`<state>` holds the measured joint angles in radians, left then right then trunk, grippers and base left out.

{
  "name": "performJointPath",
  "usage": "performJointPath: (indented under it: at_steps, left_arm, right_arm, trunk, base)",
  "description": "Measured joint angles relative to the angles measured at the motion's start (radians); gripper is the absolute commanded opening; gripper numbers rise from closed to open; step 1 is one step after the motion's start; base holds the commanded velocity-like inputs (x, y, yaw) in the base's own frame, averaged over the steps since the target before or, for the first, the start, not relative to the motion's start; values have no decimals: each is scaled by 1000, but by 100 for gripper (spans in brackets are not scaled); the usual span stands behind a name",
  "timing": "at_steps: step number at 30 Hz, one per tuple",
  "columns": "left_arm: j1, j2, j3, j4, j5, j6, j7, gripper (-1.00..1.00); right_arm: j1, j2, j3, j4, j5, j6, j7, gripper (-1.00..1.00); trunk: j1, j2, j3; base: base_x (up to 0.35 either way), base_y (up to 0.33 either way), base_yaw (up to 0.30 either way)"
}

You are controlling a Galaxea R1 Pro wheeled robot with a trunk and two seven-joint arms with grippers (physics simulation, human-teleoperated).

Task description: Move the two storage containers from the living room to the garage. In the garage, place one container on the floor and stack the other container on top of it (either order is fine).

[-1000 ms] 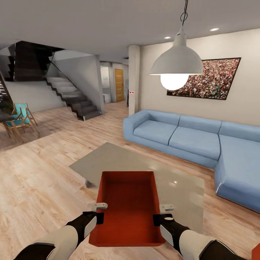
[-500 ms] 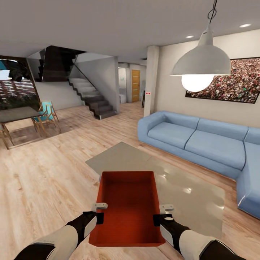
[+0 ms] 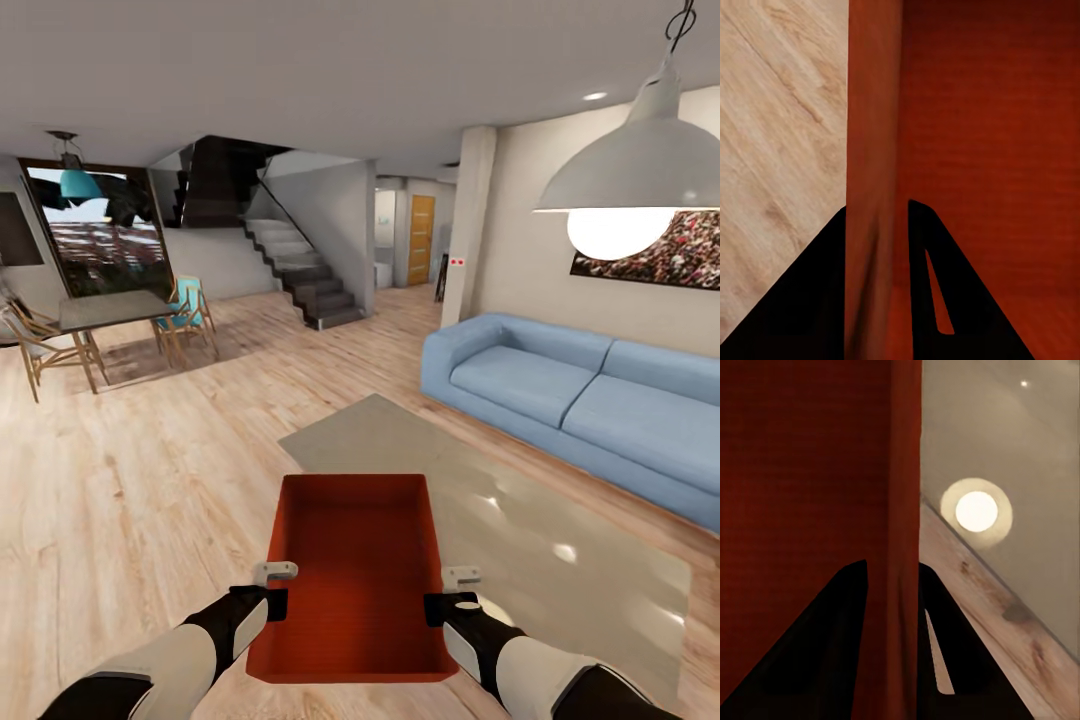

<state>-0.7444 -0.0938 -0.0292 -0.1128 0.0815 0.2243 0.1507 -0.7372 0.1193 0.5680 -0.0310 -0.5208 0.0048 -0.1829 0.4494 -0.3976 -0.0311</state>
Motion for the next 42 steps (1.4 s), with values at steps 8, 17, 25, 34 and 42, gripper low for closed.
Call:
performJointPath:
  at_steps: [8, 17, 25, 34, 42]
  left_arm:
    - [0, 0, 1, 0, 0, 0, 0, -100]
    - [0, 0, 0, 0, 0, 0, 0, -100]
    - [0, 0, 0, 0, 0, 0, 0, -100]
    - [0, 0, 0, 0, 0, 1, 0, -100]
    - [0, 0, 0, 0, 0, 0, 0, -100]
  right_arm:
    - [0, 0, 0, 0, 0, 0, 0, -100]
    - [0, 0, 0, 0, 0, 0, 0, -100]
    - [0, 0, 0, 0, 0, 0, 0, -100]
    - [0, 0, 0, 0, 0, 0, 0, -100]
    - [0, 0, 0, 0, 0, 0, 0, -100]
  trunk:
    - [0, 0, 3]
    - [0, 0, 7]
    - [0, 0, 10]
    - [0, 0, 13]
    - [0, -1, 15]
  base:
    - [0, 0, 292]
    - [0, 0, 292]
    - [0, 0, 292]
    - [0, 0, 292]
    - [0, 0, 292]
